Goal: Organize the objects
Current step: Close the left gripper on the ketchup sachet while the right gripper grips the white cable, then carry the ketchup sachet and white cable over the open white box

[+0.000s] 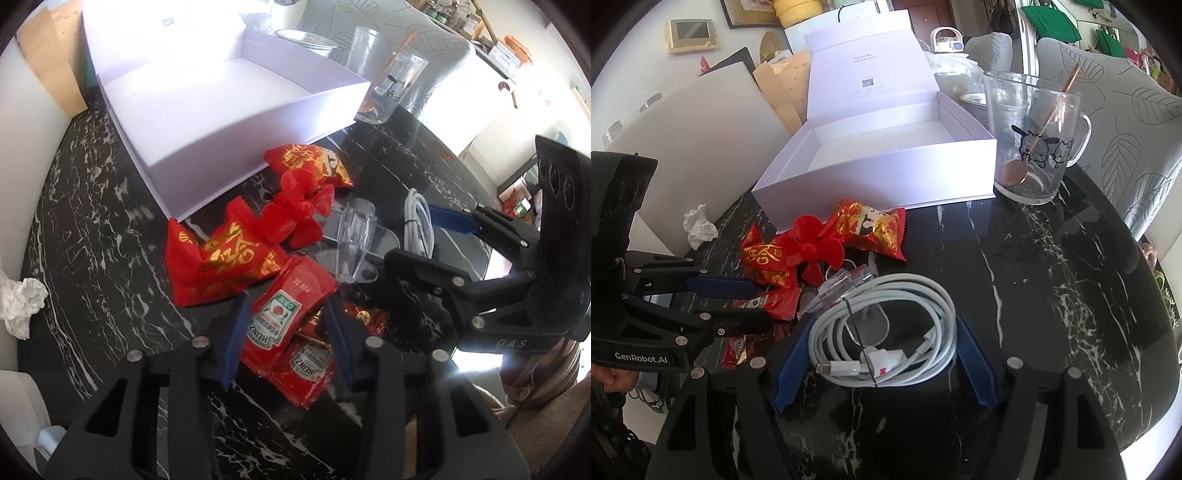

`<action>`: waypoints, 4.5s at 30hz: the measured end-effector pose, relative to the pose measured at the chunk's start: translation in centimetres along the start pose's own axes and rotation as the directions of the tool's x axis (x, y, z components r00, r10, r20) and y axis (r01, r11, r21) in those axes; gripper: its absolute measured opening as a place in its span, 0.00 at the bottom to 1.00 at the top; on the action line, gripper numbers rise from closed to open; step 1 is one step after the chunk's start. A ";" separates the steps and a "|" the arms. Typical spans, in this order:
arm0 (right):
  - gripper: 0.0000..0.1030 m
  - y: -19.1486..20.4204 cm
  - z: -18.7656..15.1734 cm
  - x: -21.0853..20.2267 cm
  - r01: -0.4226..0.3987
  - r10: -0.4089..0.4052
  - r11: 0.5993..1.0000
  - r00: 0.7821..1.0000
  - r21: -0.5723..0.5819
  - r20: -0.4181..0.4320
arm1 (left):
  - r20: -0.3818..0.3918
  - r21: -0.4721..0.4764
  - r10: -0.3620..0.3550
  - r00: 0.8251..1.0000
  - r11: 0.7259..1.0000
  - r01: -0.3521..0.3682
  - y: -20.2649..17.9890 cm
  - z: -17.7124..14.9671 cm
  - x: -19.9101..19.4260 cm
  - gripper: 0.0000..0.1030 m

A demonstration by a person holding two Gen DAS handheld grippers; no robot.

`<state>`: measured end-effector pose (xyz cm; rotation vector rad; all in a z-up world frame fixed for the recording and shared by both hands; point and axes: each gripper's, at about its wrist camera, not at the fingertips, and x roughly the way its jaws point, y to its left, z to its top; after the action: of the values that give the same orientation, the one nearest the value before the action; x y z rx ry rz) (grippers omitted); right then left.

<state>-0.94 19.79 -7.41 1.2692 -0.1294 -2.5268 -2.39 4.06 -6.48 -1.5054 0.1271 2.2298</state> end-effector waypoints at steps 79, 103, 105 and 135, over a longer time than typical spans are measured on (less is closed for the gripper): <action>0.74 2.5 0.7 -5.6 0.048 -0.036 0.993 0.994 -0.109 0.107 | 0.129 -0.025 0.135 0.982 0.991 -0.133 -0.1 -0.5 -5.2 0.23; 0.74 4.2 8.8 -8.8 0.060 -0.016 0.971 0.983 -0.232 0.185 | 0.263 -0.049 0.193 0.945 0.981 -0.187 0.8 5.3 -10.6 0.23; 0.74 4.3 9.7 -8.8 0.058 -0.011 0.969 0.981 -0.240 0.193 | 0.269 -0.046 0.201 0.942 0.980 -0.195 0.9 6.0 -10.8 0.23; 0.74 2.1 22.3 0.6 0.101 -0.059 0.966 0.982 -0.238 0.177 | 0.239 -0.082 0.262 0.935 0.965 -0.250 7.5 17.8 -5.3 0.23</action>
<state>-18.48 16.38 6.06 0.9839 0.1975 -2.6179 -19.15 1.34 4.20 -1.2807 0.2005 2.6280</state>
